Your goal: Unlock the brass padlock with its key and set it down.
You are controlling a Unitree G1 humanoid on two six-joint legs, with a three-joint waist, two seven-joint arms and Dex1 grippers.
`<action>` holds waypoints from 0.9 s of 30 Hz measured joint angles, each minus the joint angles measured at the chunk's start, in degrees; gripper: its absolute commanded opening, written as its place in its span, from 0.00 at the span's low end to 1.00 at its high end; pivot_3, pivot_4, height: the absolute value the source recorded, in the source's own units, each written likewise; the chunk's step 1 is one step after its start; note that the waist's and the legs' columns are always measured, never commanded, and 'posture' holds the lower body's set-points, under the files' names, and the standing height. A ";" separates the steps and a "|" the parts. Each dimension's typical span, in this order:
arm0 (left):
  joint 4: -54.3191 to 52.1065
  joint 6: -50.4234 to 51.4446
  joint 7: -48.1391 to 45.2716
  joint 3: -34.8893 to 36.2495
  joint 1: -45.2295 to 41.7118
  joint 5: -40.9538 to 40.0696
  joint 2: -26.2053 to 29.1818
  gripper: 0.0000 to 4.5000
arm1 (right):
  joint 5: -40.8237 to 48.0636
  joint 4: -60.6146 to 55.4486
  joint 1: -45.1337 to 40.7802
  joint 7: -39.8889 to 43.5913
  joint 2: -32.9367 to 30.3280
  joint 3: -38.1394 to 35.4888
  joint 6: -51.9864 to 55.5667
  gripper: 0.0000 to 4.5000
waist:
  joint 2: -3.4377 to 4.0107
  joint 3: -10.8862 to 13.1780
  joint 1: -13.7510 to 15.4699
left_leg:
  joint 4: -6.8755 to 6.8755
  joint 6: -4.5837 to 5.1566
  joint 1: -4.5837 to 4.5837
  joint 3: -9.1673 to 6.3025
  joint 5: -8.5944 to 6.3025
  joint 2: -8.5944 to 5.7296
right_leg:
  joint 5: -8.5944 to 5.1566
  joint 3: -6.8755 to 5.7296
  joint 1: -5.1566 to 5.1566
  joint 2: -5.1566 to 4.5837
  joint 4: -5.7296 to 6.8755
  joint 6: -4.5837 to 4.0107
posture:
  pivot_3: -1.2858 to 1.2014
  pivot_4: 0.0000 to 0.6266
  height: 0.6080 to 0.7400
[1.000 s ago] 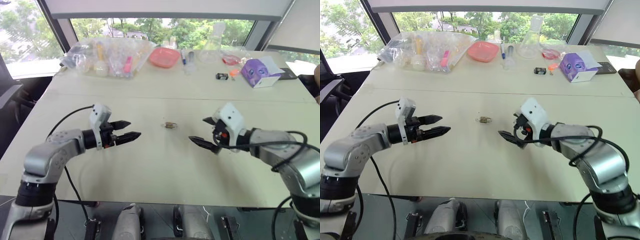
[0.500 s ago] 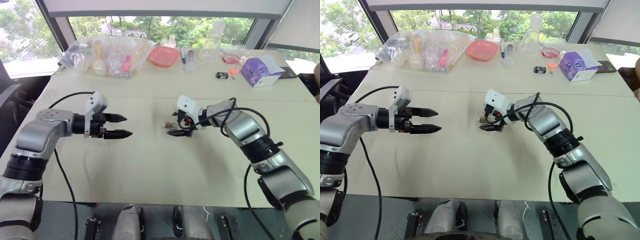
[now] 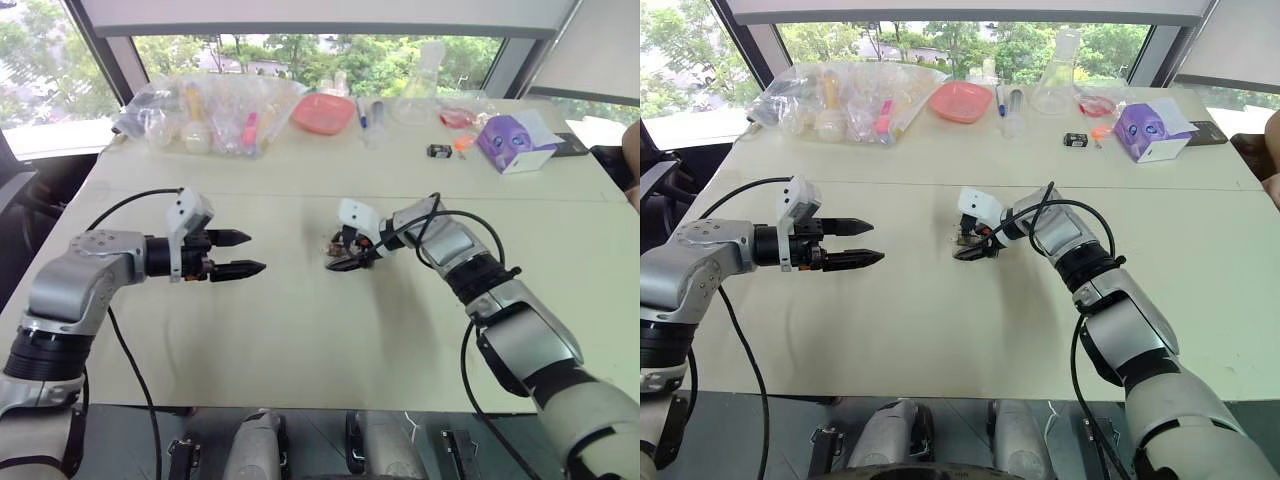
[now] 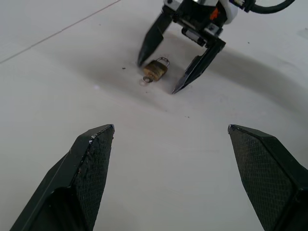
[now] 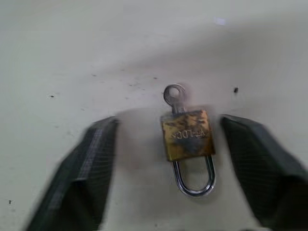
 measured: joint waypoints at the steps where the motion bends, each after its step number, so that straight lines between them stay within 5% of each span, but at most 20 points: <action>1: -0.07 0.10 0.12 0.02 0.00 -0.01 -0.09 0.88 | -0.38 0.93 -0.39 0.30 0.22 -0.32 -0.18 0.36 | 0.00 0.00 -0.01 | 0.00 -0.02 0.01 -0.01 0.01 0.00 | 0.00 0.00 0.01 0.00 0.02 0.00 | 0.52 0.24 0.94; 3: -0.09 0.19 0.29 0.03 0.00 -0.07 -0.12 0.88 | -0.91 2.73 -1.05 0.73 0.54 -1.12 -0.11 0.15 | 0.00 0.00 0.01 | 0.00 -0.03 0.01 0.00 0.02 0.00 | 0.00 0.00 0.01 0.00 0.03 0.00 | 0.52 0.24 0.94; 10: 0.85 0.09 1.38 0.54 -1.22 -0.23 -2.42 0.88 | -3.90 0.27 0.78 -2.59 0.03 -2.64 -4.23 0.15 | 0.00 -0.01 0.38 | 0.03 -0.05 0.02 -0.03 0.03 -0.02 | 0.00 -0.02 0.08 -0.04 0.04 0.00 | 0.52 0.24 0.94; 20: 15.76 0.10 1.77 3.29 -14.62 -4.28 -13.19 0.88 | -6.05 -41.96 10.23 -12.05 -4.14 -9.74 -3.05 0.15 | 0.02 0.01 0.08 | -0.01 -0.23 -0.06 -0.08 0.13 0.00 | 0.00 -0.07 -0.07 0.04 0.10 0.01 | 0.52 0.24 0.94; 27: 27.02 -4.19 -1.21 1.91 -21.05 -1.49 -17.34 0.88 | -9.73 -44.68 11.62 -13.98 -5.28 -8.47 -0.83 0.15 | 0.01 0.01 0.38 | 0.02 -0.22 -0.08 -0.06 0.13 -0.03 | 0.00 -0.06 -0.05 0.03 0.05 0.01 | 0.52 0.24 0.94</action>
